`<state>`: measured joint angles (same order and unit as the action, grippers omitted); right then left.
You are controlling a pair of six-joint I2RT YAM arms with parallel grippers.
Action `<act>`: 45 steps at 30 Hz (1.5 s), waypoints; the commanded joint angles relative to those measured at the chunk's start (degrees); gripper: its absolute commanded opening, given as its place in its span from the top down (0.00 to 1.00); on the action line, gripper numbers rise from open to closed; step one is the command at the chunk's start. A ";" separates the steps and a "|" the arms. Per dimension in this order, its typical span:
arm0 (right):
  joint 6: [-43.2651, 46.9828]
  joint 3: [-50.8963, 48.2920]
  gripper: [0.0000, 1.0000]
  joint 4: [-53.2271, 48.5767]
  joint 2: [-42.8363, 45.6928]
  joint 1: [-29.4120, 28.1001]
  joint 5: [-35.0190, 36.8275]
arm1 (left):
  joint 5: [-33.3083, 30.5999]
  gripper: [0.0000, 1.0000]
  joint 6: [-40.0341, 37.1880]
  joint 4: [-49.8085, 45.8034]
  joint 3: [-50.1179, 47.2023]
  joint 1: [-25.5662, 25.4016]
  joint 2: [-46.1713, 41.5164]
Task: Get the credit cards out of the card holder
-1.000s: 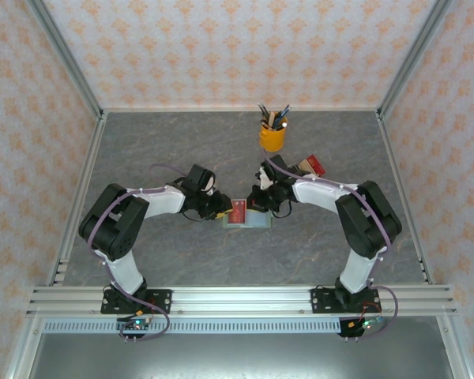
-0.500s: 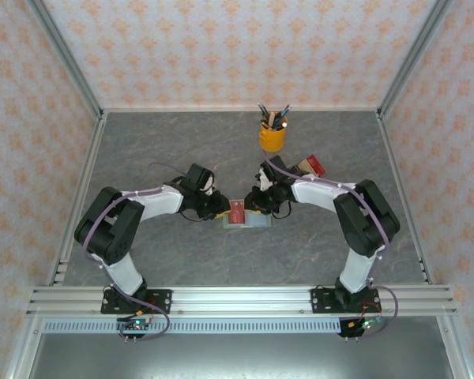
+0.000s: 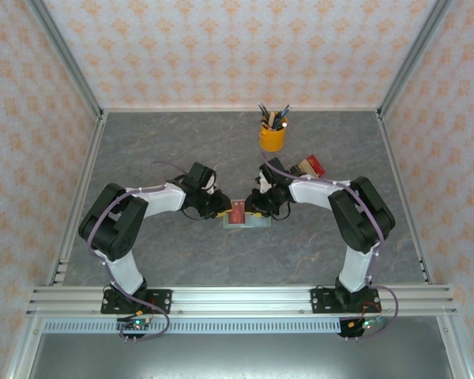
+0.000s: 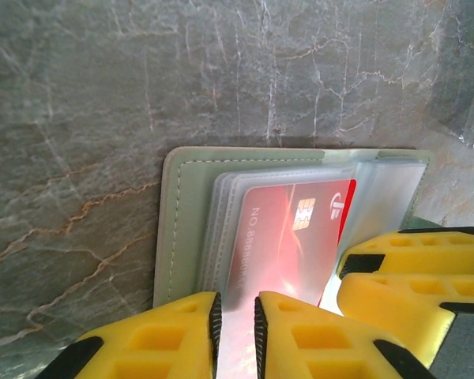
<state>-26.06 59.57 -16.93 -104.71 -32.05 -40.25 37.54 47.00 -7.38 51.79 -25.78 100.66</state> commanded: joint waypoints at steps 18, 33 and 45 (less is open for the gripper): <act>-0.47 -1.71 0.74 2.65 0.67 0.91 -1.34 | -1.09 0.86 -1.02 -3.42 2.64 -1.95 4.41; -2.77 -3.35 0.78 7.97 0.56 2.37 -5.55 | -5.02 0.96 -2.18 -7.19 1.95 -1.97 5.77; -1.52 -2.68 0.83 4.71 -0.01 2.36 -0.75 | -6.87 0.97 -2.37 -8.62 2.10 -1.90 6.04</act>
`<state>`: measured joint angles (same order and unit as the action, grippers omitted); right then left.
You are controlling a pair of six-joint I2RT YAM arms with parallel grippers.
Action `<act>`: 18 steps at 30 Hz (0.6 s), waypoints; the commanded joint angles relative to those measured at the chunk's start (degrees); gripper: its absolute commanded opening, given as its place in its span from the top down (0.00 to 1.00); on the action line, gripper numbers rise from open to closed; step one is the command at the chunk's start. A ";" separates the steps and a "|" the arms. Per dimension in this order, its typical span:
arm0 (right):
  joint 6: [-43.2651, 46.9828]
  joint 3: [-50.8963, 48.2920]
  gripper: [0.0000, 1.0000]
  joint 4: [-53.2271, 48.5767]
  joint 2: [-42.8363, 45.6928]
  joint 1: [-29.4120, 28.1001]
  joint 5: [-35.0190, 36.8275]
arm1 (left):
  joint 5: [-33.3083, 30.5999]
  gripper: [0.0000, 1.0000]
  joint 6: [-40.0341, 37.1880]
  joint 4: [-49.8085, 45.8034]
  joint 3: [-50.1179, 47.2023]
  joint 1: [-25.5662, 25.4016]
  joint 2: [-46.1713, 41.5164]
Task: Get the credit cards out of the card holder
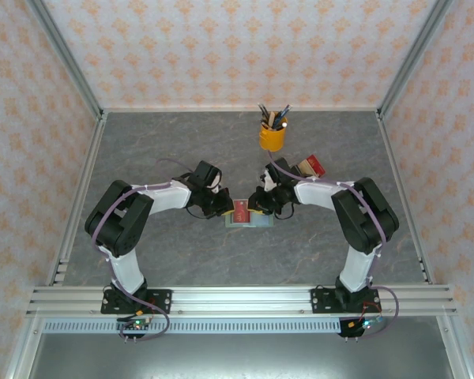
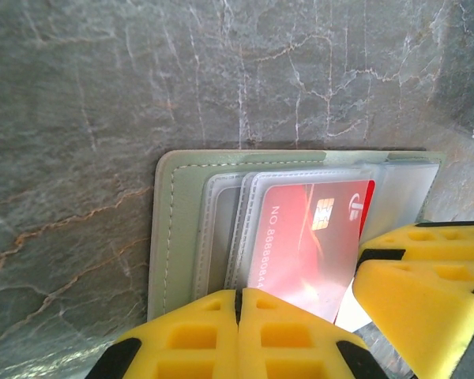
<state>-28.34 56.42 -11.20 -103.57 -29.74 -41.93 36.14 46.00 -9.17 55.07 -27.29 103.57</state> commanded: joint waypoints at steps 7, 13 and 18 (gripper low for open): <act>0.98 0.56 0.86 0.56 -2.83 0.06 -2.13 | -5.12 0.98 -1.17 -6.41 -1.28 -0.36 3.47; -0.61 -0.84 0.85 6.52 -3.57 0.03 -7.16 | -4.84 0.98 -1.02 -5.96 -1.89 -0.40 3.56; -0.58 -0.83 0.84 7.37 -3.57 0.08 -7.59 | -3.83 0.99 -0.41 -4.21 -3.22 -0.39 3.79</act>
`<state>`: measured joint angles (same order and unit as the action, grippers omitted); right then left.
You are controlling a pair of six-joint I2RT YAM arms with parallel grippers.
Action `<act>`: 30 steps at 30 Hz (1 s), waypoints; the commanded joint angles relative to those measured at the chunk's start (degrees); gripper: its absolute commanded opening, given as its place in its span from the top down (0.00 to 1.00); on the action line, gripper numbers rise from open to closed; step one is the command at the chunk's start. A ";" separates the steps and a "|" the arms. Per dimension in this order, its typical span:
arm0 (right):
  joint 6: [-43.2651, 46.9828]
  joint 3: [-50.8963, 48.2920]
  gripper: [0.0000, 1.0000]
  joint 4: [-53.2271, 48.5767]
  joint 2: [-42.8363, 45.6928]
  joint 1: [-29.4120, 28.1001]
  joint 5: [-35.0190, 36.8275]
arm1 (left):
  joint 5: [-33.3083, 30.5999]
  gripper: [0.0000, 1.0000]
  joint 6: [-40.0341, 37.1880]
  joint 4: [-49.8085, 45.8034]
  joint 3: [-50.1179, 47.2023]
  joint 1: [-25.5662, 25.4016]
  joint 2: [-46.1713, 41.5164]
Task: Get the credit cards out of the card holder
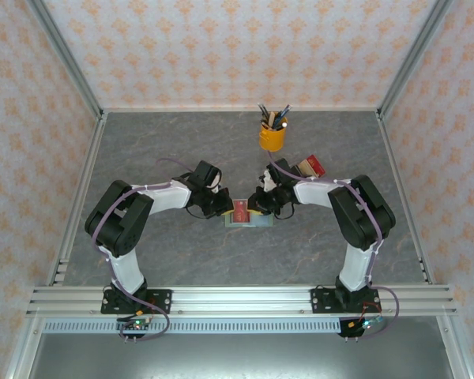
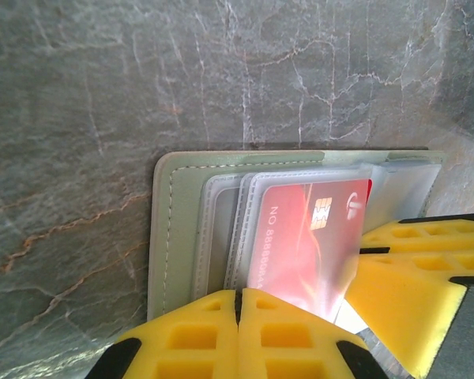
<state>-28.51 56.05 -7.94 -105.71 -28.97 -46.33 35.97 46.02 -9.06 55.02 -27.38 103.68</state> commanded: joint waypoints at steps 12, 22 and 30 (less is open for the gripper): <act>1.07 -0.68 1.00 1.91 2.31 -0.71 -1.82 | -4.10 0.95 -0.03 -3.90 -3.73 -0.22 2.57; 3.88 -0.15 1.00 -7.52 3.27 -0.67 7.13 | -4.16 0.87 -0.58 -4.50 -3.58 0.83 1.78; 0.07 -1.82 1.00 0.42 2.93 -0.21 0.78 | -3.89 0.89 -0.67 -4.09 -3.70 0.96 2.56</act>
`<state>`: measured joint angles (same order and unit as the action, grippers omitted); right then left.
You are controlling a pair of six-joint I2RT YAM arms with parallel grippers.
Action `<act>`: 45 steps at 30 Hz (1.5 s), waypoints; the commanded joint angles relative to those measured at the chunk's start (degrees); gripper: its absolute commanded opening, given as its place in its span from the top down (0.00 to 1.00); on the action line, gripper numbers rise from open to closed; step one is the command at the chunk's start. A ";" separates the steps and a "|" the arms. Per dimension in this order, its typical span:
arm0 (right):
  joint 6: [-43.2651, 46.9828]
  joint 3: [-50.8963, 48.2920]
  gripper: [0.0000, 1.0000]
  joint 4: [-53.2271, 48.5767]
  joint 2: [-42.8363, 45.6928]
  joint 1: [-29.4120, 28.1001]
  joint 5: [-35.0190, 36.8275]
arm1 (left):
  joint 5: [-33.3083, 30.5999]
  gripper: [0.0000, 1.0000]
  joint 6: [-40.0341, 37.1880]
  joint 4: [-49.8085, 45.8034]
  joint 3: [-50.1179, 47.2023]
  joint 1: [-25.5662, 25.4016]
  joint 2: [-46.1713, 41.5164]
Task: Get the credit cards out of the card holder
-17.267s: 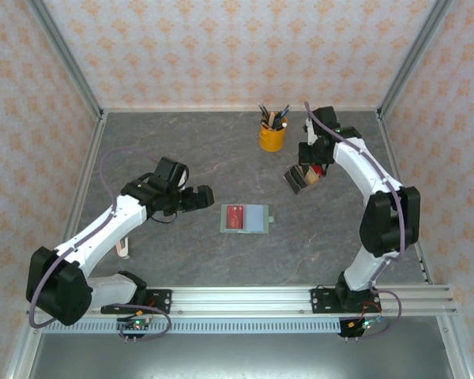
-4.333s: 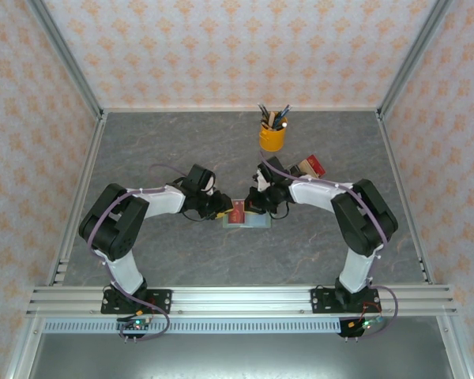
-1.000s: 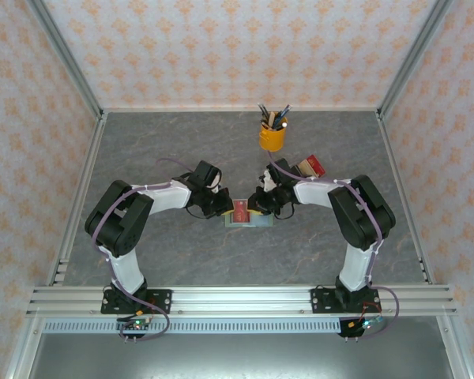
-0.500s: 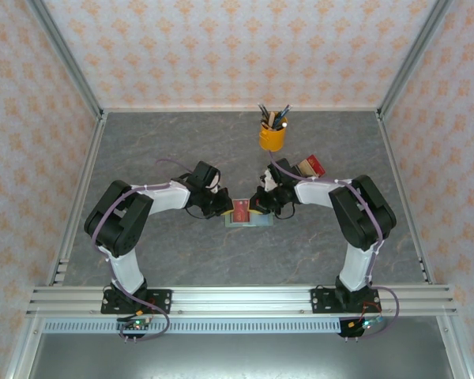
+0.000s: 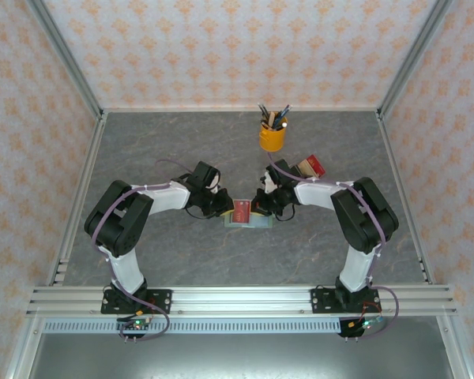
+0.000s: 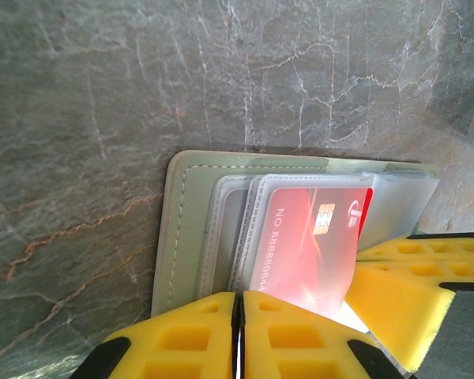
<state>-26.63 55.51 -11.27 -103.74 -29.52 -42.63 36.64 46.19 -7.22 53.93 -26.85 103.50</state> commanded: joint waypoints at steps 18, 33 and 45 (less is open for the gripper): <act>-14.23 -11.32 0.77 24.32 2.91 4.07 -5.89 | -4.56 0.96 2.22 -2.47 -6.99 1.10 3.38; -16.57 -10.06 0.86 28.14 -4.17 2.18 -6.26 | 0.53 0.95 4.03 -0.36 -8.08 0.96 3.53; -8.51 -7.89 0.82 8.63 3.40 1.47 6.24 | -0.85 0.95 4.25 -1.82 -7.45 0.92 3.92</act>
<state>-39.66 46.59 11.31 -103.57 -27.18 -46.13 40.47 50.11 0.78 49.06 -25.45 102.91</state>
